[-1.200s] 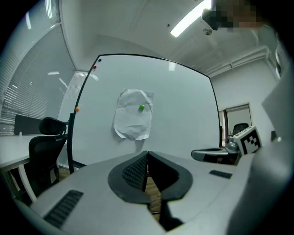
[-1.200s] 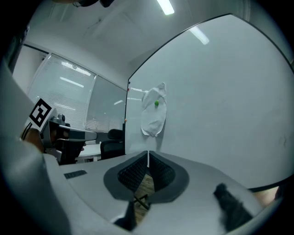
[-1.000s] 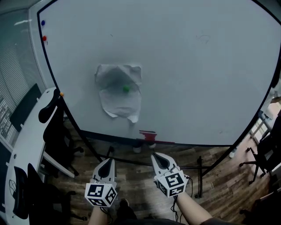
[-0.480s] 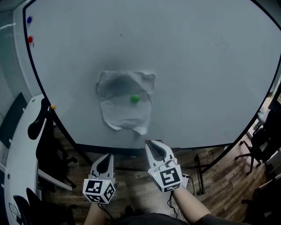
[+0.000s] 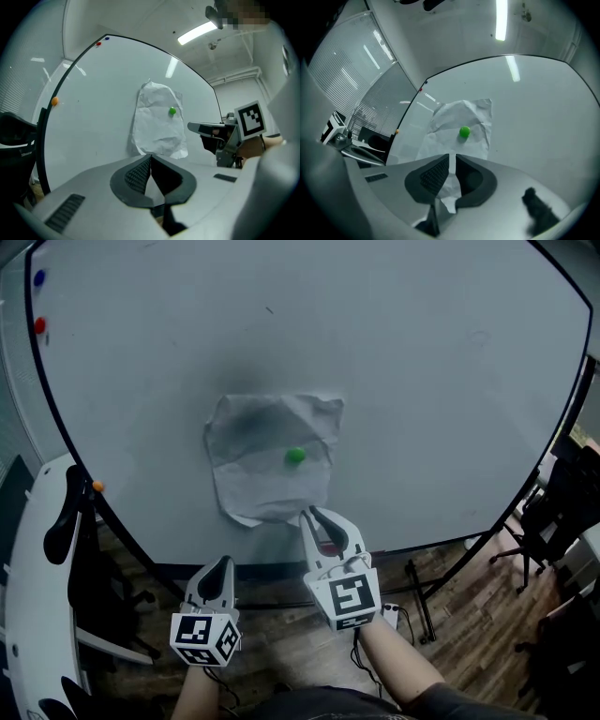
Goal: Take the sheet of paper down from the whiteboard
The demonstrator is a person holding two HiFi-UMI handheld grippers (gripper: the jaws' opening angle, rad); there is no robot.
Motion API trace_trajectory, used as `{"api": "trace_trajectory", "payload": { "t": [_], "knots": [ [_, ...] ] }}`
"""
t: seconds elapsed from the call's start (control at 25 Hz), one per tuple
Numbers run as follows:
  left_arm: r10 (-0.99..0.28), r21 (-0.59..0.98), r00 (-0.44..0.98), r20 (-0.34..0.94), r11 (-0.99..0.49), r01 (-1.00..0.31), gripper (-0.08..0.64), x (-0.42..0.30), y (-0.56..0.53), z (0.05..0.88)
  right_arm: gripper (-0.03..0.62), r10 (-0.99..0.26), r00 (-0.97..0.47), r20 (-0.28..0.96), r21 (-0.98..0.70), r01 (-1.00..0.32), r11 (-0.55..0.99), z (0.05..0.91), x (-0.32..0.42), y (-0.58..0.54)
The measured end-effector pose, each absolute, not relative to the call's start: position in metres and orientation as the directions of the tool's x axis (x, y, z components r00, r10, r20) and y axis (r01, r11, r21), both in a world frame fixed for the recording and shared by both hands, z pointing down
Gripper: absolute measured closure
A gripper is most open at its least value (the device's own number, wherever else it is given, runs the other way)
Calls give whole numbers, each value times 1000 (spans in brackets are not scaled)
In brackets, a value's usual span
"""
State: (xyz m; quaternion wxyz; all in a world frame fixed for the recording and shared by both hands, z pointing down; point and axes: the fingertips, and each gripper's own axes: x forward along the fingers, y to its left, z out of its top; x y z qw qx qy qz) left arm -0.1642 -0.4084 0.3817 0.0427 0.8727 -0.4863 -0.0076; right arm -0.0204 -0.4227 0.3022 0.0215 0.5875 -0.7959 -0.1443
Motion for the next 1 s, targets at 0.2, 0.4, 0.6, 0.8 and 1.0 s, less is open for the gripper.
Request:
{"api": "trace_trajectory", "payload": {
  "t": [0.2,0.4,0.6,0.8,1.0],
  "knots": [
    [-833,72,553,24,-550,-832,545,-167,-418,378,555,-953,-256,-164,262,-942,208,288,-22,-431],
    [-817,72,575,28,-573,-817,546,-168,-421,380,484,-953,-220,-207,261,-951,163,266,-23,-443],
    [-813,80,582,26,-578,-812,546,-172,-428,380,435,-959,-174,-224,270,-957,110,253,-26,-455],
    [-818,86,575,23,-571,-816,546,-178,-434,380,414,-965,-122,-234,267,-962,57,246,-22,-463],
    [-816,93,577,31,-573,-815,546,-177,-437,384,416,-964,-102,-244,272,-962,33,239,-25,-474]
  ]
}}
